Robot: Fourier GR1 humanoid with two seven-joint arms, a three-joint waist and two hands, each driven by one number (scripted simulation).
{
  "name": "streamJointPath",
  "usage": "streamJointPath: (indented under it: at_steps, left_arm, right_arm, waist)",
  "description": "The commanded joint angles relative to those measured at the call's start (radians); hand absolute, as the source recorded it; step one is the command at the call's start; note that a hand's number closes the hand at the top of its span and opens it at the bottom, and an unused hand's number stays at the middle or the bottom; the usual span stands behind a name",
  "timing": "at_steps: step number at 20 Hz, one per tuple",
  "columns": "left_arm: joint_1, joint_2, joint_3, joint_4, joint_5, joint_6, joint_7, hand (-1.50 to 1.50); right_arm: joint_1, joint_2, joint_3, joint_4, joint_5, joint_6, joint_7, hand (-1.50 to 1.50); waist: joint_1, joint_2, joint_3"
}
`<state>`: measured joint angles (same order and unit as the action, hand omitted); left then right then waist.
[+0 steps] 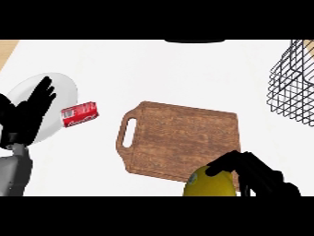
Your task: Pick the lemon from the cutting board and place it in the basket
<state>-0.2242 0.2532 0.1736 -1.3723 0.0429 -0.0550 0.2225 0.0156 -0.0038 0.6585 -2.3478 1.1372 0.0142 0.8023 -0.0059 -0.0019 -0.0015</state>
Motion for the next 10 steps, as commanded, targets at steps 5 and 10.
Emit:
streamJointPath:
  at_steps: [5,10]
  left_arm:
    - [-0.012,0.023,0.005,-0.011,0.005,-0.027,0.017,0.00]
    - [0.033,-0.002,0.000,-0.003,0.015,-0.044,-0.035,0.00]
  right_arm:
    - [-0.404,0.004,-0.254,-0.037,-0.076,0.175,0.245,1.50]
    - [-0.602,-0.014,-0.565,0.133,-0.173,0.215,0.194,1.50]
  waist:
    - [0.011,0.002,0.001]
    - [0.014,0.003,0.001]
